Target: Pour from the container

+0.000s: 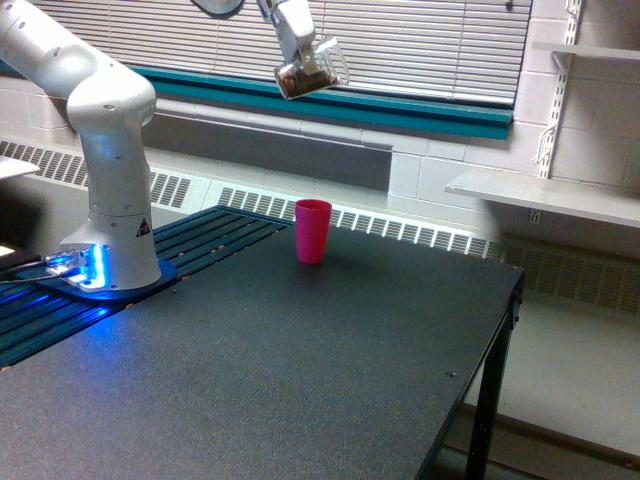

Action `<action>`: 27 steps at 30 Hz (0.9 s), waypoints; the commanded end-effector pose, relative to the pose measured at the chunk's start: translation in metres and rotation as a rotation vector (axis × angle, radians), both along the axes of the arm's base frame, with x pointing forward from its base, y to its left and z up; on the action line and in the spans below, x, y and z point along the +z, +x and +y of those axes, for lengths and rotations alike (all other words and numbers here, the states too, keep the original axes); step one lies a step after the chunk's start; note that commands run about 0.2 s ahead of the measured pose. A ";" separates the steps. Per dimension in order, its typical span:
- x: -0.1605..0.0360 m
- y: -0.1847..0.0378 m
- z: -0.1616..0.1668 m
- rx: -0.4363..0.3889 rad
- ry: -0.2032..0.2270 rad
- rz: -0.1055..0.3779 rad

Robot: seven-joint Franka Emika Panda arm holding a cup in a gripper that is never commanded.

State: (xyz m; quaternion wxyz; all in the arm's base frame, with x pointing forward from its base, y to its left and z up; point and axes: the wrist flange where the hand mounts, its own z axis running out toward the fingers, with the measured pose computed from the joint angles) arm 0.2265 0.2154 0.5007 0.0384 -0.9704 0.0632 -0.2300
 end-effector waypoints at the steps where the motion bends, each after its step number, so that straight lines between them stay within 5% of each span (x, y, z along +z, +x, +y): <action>1: -0.011 0.001 0.021 -0.020 0.013 0.032; 16: -0.032 0.002 0.064 -0.101 -0.001 0.059; 27: -0.043 -0.018 0.098 -0.201 -0.017 0.065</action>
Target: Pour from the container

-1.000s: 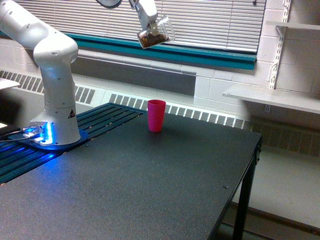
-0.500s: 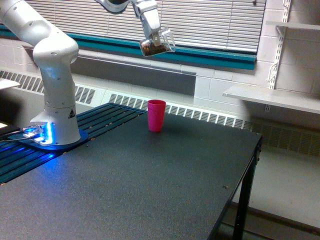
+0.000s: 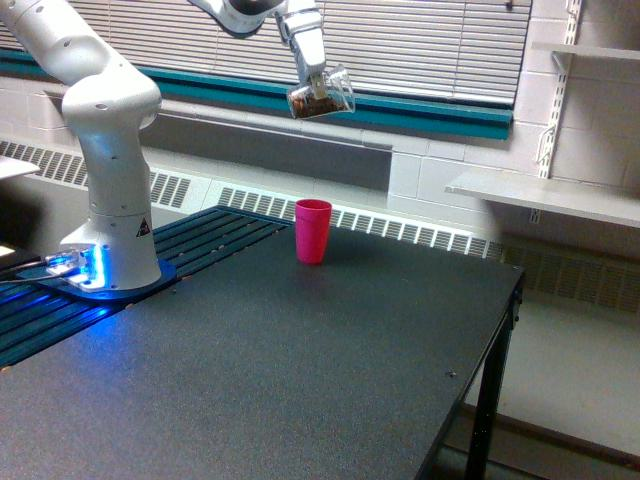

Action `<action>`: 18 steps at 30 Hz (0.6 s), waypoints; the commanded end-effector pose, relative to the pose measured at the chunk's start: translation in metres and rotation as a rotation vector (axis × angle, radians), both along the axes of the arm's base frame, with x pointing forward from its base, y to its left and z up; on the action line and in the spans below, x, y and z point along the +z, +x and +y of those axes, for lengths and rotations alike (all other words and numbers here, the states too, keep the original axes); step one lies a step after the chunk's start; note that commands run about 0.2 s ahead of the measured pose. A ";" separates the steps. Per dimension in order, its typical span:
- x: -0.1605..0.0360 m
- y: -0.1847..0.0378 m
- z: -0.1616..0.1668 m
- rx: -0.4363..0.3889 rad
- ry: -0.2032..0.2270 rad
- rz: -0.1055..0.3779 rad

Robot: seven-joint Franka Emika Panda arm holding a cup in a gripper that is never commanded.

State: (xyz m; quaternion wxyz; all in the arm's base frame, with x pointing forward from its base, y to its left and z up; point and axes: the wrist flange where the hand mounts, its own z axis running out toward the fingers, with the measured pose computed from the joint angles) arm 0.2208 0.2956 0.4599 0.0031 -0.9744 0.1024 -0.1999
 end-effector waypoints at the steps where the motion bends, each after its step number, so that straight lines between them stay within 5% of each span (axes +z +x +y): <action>1: -0.005 -0.015 0.021 -0.124 0.027 -0.004; 18: -0.039 -0.041 0.023 -0.381 0.024 0.058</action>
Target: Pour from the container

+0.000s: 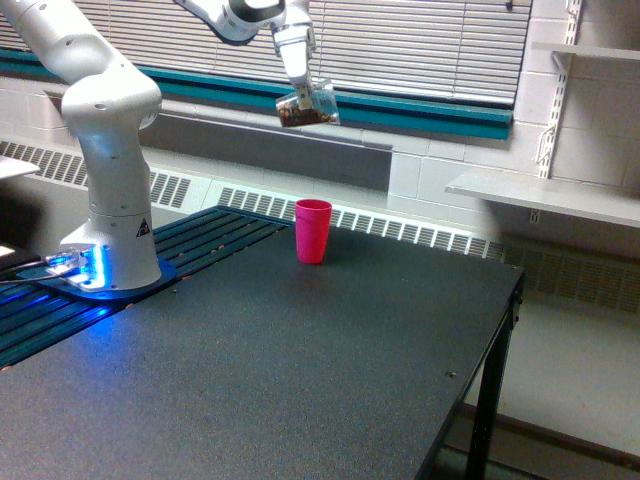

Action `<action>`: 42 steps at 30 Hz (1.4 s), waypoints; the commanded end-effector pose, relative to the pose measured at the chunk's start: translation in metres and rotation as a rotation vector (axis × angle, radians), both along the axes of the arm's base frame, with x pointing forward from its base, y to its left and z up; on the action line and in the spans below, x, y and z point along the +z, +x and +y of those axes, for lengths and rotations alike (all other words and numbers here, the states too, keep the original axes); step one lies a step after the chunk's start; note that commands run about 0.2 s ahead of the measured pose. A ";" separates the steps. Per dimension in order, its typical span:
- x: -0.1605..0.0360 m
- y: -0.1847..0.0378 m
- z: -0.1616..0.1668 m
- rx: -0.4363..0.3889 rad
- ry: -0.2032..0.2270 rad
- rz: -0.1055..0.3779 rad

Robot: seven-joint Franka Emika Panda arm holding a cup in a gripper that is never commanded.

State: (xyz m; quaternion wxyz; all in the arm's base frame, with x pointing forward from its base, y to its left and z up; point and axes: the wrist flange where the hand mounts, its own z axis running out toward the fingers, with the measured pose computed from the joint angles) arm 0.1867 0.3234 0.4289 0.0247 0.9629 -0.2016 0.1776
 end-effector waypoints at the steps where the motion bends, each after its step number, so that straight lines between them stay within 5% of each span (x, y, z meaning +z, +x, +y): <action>1: -0.009 -0.008 -0.006 -0.189 0.030 0.010; 22: -0.034 -0.026 -0.025 -0.313 0.070 0.091; 42: -0.053 -0.022 -0.042 -0.323 0.107 0.170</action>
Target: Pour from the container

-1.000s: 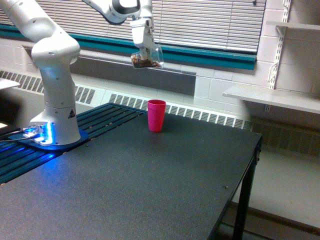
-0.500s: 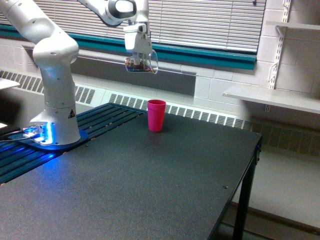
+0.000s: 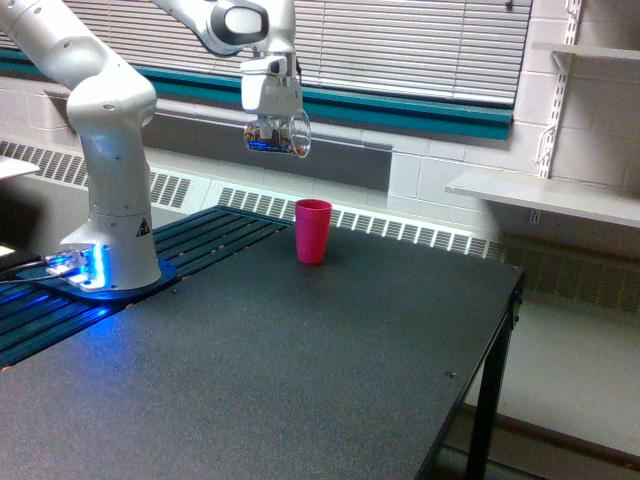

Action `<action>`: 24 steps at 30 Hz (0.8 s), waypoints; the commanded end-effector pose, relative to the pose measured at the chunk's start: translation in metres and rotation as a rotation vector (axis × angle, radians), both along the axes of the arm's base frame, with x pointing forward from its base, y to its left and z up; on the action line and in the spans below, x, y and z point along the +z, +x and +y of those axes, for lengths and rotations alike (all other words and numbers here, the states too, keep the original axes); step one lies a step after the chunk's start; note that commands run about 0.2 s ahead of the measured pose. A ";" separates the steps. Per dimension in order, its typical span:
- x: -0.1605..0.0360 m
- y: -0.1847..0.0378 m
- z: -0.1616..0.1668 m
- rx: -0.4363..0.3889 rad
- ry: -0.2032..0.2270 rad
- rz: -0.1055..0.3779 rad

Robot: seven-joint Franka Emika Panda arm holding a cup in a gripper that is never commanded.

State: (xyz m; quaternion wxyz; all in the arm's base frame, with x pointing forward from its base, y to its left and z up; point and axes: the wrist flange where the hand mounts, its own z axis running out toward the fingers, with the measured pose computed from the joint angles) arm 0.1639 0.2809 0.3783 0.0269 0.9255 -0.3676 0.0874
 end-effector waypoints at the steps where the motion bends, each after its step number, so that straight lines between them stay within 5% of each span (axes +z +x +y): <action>1: -0.004 0.001 0.000 0.019 0.023 0.015; 24: -0.029 0.006 0.005 0.019 0.066 0.082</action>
